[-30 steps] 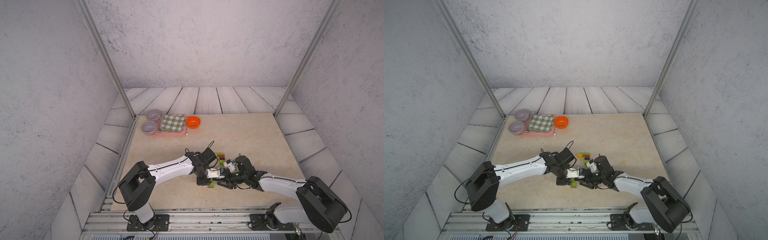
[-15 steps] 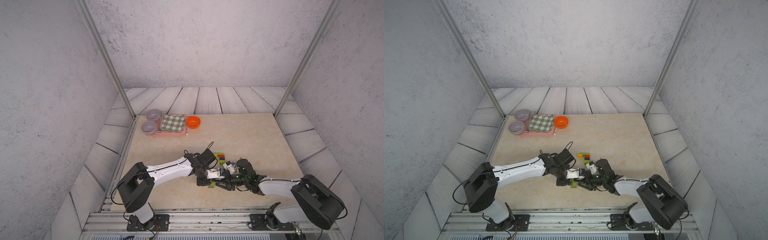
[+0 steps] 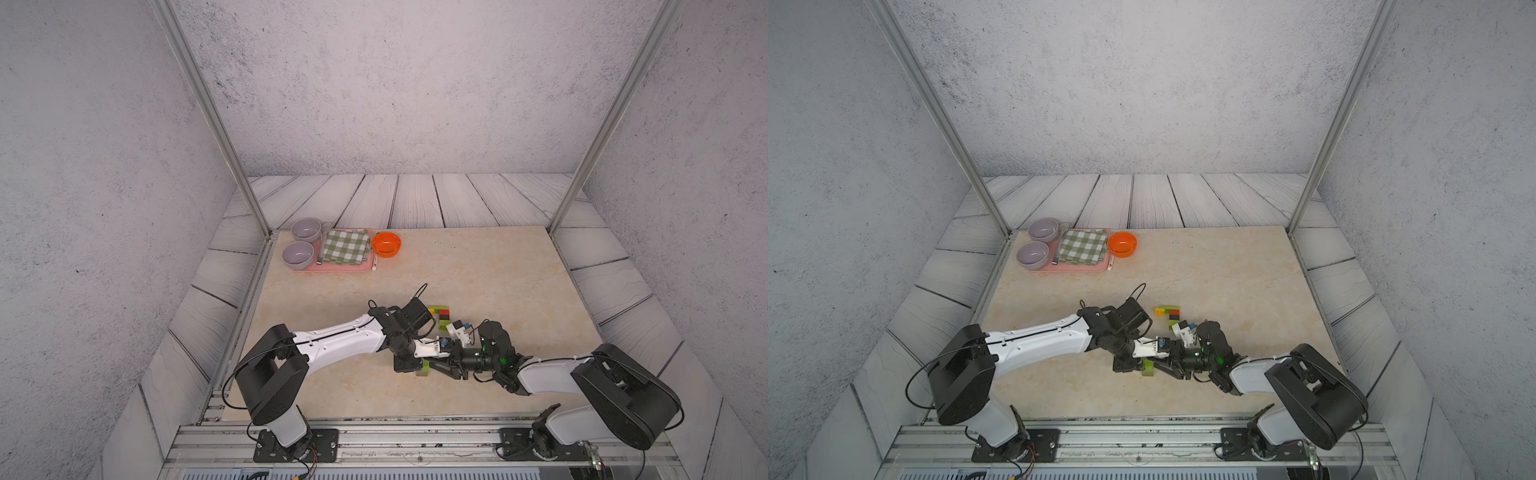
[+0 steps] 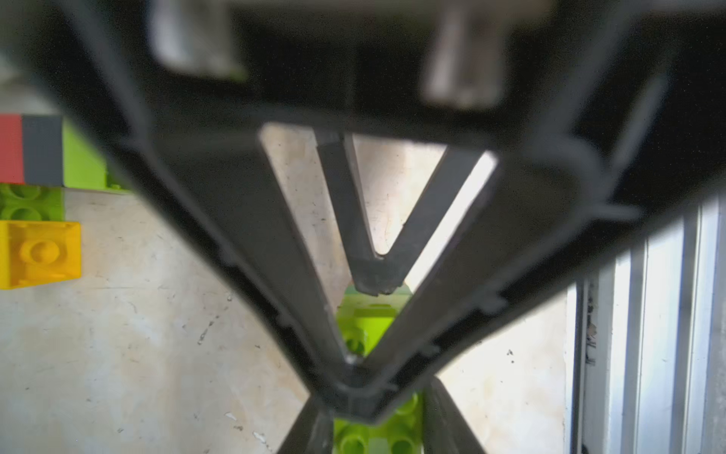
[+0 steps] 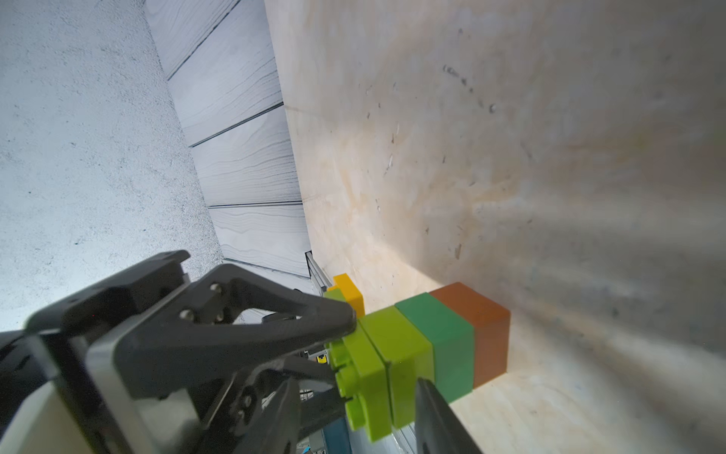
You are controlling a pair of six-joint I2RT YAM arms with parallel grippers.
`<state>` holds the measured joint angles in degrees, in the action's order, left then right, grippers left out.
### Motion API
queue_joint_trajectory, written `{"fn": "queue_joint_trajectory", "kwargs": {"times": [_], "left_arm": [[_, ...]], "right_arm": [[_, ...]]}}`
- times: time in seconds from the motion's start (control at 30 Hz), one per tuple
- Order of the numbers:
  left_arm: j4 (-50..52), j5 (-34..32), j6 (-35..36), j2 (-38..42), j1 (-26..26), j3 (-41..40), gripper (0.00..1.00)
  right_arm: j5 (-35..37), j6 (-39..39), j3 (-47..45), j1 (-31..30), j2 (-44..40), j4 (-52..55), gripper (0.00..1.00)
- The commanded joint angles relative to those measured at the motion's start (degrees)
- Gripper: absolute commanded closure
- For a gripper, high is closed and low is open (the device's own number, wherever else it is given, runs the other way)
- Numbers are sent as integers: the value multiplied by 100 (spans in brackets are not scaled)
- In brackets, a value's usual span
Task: Assemble the letter r with lego
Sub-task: Assemble the lego brick with the lego brick.
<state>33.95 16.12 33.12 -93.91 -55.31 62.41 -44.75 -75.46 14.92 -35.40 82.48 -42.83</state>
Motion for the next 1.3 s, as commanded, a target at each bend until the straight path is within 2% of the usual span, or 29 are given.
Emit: {"fn": "queue_joint_trajectory", "kwargs": {"times": [0.0,0.5,0.67,0.77,1.13,1.27], "left_arm": [[218,23,9,-122,-46,-152,100],[242,32,-14,-229,-50,-108,100],[254,32,-8,-237,-45,-107,100],[265,24,-3,-225,-51,-106,100],[278,23,-8,-245,-50,-97,100],[265,19,-17,-259,-53,-90,100]], "right_arm": [[-65,-80,-49,19,218,-327,51],[-455,-91,-97,15,692,-939,52],[-479,-159,-189,20,590,-1177,44],[-438,-204,-200,16,523,-1229,44],[-447,344,-77,15,506,-37,46],[-276,632,41,16,473,730,47]]}}
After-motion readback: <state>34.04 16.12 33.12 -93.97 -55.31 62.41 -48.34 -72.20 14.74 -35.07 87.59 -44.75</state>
